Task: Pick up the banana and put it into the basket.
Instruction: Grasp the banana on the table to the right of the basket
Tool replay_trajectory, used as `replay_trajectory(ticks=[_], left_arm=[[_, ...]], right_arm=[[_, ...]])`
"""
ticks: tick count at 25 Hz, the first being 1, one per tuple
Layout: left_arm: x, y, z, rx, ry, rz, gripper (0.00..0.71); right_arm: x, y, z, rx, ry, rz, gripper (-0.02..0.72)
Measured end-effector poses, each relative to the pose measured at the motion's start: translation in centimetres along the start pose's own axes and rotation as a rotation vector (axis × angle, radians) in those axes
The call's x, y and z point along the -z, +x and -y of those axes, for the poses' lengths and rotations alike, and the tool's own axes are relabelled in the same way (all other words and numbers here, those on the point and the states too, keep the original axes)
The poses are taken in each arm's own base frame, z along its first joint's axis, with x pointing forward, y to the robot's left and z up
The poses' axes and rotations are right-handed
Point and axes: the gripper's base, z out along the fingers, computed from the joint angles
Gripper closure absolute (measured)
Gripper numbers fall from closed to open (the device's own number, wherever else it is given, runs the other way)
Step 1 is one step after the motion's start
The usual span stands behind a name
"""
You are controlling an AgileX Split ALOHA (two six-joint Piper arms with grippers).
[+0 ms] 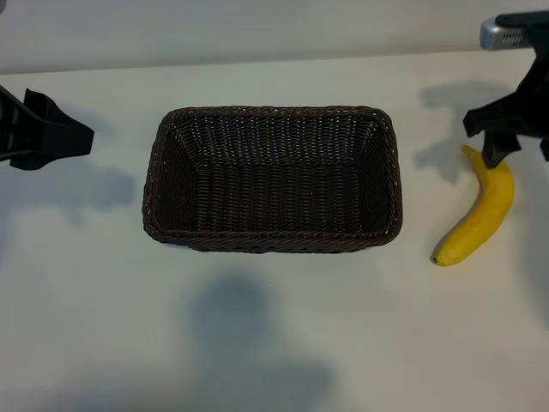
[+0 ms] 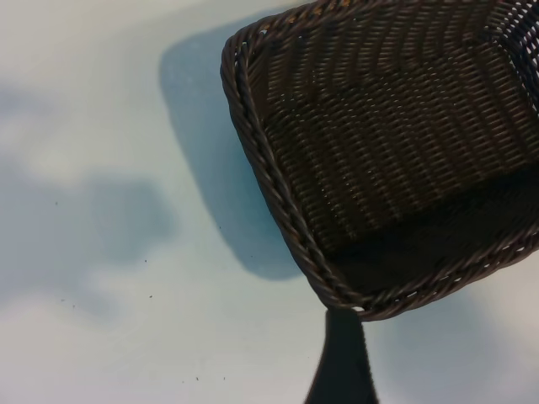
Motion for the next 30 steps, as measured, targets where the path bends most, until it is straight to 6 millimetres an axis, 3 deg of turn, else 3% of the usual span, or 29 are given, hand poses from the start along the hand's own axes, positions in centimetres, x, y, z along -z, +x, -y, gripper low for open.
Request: replay_trajectory(ticks=[11, 20, 30], left_arm=[[0.0, 0.0, 0.0, 0.002, -0.001, 0.0, 0.122], [0.0, 0.0, 0.0, 0.006, -0.001, 0.0, 0.122], [0.0, 0.0, 0.0, 0.012, 0.001, -0.004, 0.122]], right_arm=[[-2.0, 0.4, -0.1, -0.06, -0.035, 0.069, 0.075], [-5.4, 0.7, 0.6, -0.118, 0.03, 0.022, 0.081], [-6.2, 0.2, 0.7, -0.192, 0.038, 0.057, 0.084]])
